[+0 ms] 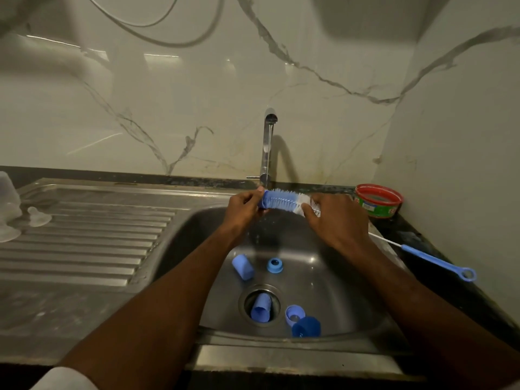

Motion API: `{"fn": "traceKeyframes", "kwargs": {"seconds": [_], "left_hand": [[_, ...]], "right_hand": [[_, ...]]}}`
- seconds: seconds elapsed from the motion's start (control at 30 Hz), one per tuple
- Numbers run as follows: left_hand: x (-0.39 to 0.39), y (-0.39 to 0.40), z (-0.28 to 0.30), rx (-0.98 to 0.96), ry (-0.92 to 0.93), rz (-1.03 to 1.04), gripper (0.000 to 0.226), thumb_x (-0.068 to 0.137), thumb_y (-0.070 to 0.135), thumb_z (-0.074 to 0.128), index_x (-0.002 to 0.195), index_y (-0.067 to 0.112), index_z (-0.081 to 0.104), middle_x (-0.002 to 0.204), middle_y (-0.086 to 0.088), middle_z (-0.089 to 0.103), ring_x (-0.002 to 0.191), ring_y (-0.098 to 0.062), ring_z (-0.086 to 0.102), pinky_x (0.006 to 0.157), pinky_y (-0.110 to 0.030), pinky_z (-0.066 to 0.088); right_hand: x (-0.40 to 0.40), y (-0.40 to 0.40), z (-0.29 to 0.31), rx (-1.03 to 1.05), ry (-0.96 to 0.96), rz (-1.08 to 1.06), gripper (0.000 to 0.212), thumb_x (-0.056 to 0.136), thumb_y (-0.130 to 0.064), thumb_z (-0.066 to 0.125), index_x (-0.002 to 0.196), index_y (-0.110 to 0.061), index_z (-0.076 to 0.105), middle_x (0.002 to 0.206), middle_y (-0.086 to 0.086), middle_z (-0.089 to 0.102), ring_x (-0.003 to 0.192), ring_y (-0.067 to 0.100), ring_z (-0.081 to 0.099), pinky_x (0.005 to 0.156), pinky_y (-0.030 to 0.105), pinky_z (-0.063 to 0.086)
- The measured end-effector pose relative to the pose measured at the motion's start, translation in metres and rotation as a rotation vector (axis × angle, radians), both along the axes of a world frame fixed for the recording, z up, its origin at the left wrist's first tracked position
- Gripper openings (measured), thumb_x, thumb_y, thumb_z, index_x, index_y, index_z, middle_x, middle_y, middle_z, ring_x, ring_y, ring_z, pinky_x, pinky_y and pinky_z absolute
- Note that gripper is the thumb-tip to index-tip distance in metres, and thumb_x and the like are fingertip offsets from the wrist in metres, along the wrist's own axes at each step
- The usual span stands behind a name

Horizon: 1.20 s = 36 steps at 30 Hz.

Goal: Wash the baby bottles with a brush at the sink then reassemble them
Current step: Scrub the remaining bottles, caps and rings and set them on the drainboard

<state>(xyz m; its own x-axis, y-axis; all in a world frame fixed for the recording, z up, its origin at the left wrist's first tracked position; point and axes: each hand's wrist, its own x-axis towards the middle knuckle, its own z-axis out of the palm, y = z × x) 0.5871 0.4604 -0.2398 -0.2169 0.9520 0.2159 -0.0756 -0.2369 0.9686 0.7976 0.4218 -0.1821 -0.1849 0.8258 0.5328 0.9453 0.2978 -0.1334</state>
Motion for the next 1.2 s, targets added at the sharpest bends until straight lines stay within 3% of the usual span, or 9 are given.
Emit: {"fn": "traceKeyframes", "kwargs": {"seconds": [0.17, 0.27, 0.4, 0.57, 0.73, 0.9, 1.07, 1.2], "left_hand": [[0.003, 0.0, 0.001, 0.096, 0.029, 0.066, 0.03, 0.1, 0.033, 0.061, 0.116, 0.01, 0.07, 0.107, -0.008, 0.073, 0.1, -0.02, 0.071, 0.079, -0.029, 0.06], [0.0, -0.003, 0.001, 0.049, 0.004, 0.022, 0.022, 0.102, 0.032, 0.057, 0.111, 0.016, 0.07, 0.109, -0.01, 0.072, 0.101, -0.021, 0.071, 0.075, -0.023, 0.058], [0.003, -0.001, 0.004, 0.04, 0.012, 0.001, 0.029, 0.101, 0.034, 0.057, 0.115, 0.012, 0.07, 0.109, -0.009, 0.072, 0.101, -0.02, 0.072, 0.087, -0.035, 0.061], [0.0, 0.0, 0.002, 0.129, 0.033, 0.098, 0.031, 0.101, 0.034, 0.059, 0.119, 0.011, 0.069, 0.11, -0.008, 0.072, 0.103, -0.02, 0.071, 0.088, -0.037, 0.06], [0.0, -0.002, 0.001, 0.044, -0.005, -0.027, 0.027, 0.101, 0.033, 0.056, 0.116, 0.015, 0.071, 0.111, -0.009, 0.072, 0.104, -0.023, 0.071, 0.093, -0.04, 0.059], [0.003, 0.001, 0.002, 0.135, 0.031, 0.062, 0.03, 0.1, 0.03, 0.061, 0.12, 0.011, 0.069, 0.112, -0.009, 0.072, 0.104, -0.02, 0.071, 0.087, -0.038, 0.061], [0.0, -0.002, -0.001, -0.044, -0.069, -0.057, 0.032, 0.102, 0.032, 0.055, 0.117, 0.007, 0.069, 0.106, -0.016, 0.073, 0.093, -0.023, 0.072, 0.082, -0.033, 0.06], [0.004, 0.001, -0.003, 0.002, 0.102, 0.053, 0.033, 0.101, 0.036, 0.057, 0.115, 0.009, 0.07, 0.105, -0.011, 0.073, 0.095, -0.021, 0.072, 0.08, -0.03, 0.06]], "right_hand": [[-0.001, 0.003, 0.005, -0.12, -0.019, 0.077, 0.04, 0.095, -0.059, 0.056, 0.115, -0.028, 0.072, 0.101, 0.0, 0.074, 0.088, 0.02, 0.066, 0.079, 0.036, 0.054], [-0.002, 0.0, 0.004, -0.047, 0.01, 0.084, 0.042, 0.096, -0.056, 0.056, 0.126, -0.029, 0.068, 0.108, 0.002, 0.074, 0.093, 0.021, 0.067, 0.08, 0.034, 0.053], [-0.001, 0.002, -0.001, -0.034, 0.021, -0.033, 0.041, 0.099, -0.054, 0.054, 0.124, -0.025, 0.068, 0.108, 0.003, 0.073, 0.095, 0.022, 0.066, 0.071, 0.03, 0.042], [-0.005, 0.006, 0.003, -0.142, 0.042, 0.098, 0.041, 0.095, -0.057, 0.057, 0.117, -0.027, 0.073, 0.1, 0.001, 0.074, 0.086, 0.019, 0.066, 0.078, 0.036, 0.055], [-0.001, 0.005, -0.002, -0.039, 0.062, -0.006, 0.043, 0.099, -0.054, 0.054, 0.129, -0.024, 0.066, 0.113, 0.004, 0.072, 0.099, 0.021, 0.066, 0.081, 0.034, 0.049], [-0.004, 0.008, 0.0, -0.175, 0.031, 0.026, 0.041, 0.096, -0.056, 0.056, 0.117, -0.025, 0.072, 0.1, 0.001, 0.072, 0.086, 0.018, 0.064, 0.078, 0.033, 0.052], [-0.005, 0.001, -0.001, -0.012, 0.077, -0.011, 0.042, 0.098, -0.054, 0.056, 0.128, -0.027, 0.066, 0.112, 0.003, 0.072, 0.098, 0.021, 0.065, 0.081, 0.033, 0.048], [-0.001, 0.006, -0.005, -0.197, -0.019, -0.089, 0.041, 0.099, -0.055, 0.054, 0.121, -0.024, 0.069, 0.108, 0.004, 0.071, 0.089, 0.017, 0.058, 0.075, 0.032, 0.044]]}}
